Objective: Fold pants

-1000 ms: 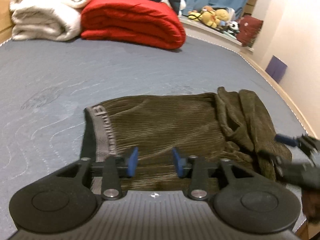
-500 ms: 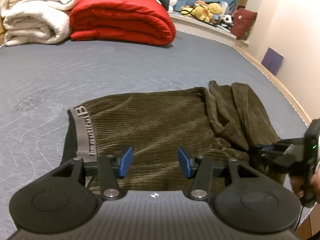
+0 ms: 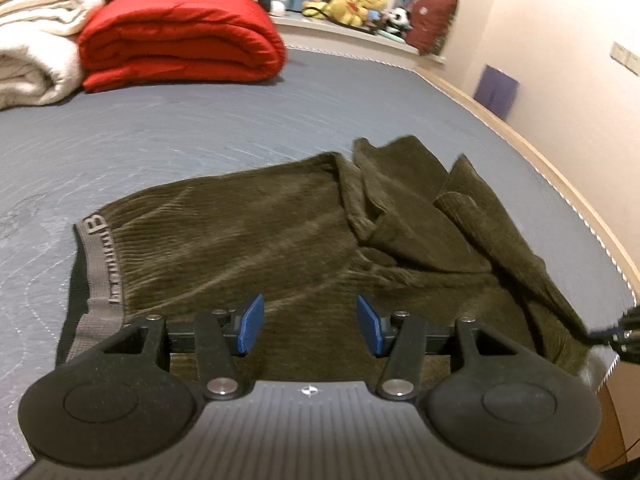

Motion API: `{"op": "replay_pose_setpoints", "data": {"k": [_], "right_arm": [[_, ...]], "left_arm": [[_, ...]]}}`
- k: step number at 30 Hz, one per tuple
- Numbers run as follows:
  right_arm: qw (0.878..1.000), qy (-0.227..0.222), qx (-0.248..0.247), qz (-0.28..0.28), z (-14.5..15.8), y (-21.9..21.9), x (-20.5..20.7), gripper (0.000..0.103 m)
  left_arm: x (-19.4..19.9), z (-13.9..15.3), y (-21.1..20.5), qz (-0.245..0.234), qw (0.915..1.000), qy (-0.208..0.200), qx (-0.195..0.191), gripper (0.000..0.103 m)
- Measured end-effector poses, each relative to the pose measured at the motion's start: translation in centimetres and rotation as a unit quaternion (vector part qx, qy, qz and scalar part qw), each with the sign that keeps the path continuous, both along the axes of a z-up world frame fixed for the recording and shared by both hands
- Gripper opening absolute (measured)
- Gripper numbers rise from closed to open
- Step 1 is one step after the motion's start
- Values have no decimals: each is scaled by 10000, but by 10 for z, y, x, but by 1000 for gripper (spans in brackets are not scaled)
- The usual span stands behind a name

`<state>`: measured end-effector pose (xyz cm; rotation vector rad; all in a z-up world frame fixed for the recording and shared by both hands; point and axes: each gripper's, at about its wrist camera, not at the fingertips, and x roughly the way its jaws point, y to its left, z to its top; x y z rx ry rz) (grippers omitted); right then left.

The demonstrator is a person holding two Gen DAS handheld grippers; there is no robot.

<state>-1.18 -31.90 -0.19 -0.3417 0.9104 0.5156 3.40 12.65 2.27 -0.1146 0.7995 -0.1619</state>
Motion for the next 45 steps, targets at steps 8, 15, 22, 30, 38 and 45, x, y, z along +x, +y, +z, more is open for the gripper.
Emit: {"op": "replay_pose_setpoints", "data": {"k": [8,15,22,30,38,45], "right_arm": [[9962,-200,767,-357,20,-38,-1,17],[9772,-719,1753,-964,28,3,67,40],[9750,-296,1601,-1512,-13,46,151,43],[9693,46,1889,-1571,-29,65,200,32],[9438,-723,2723,-1731,33,0,168,8],[8360,-1911,3177,-4045,41,-182,43,7]], "left_arm": [[6,-6,-19,-107,9999,36,46,63],[16,-33,-27,-207,9988,444,-79,56],[15,-85,-44,-1137,9837,1392,-28,7],[13,-101,-50,-1425,9750,1671,327,7],[17,-100,-68,-1493,9741,1570,649,7],[13,-100,-81,-1602,9719,1362,1055,7]]}}
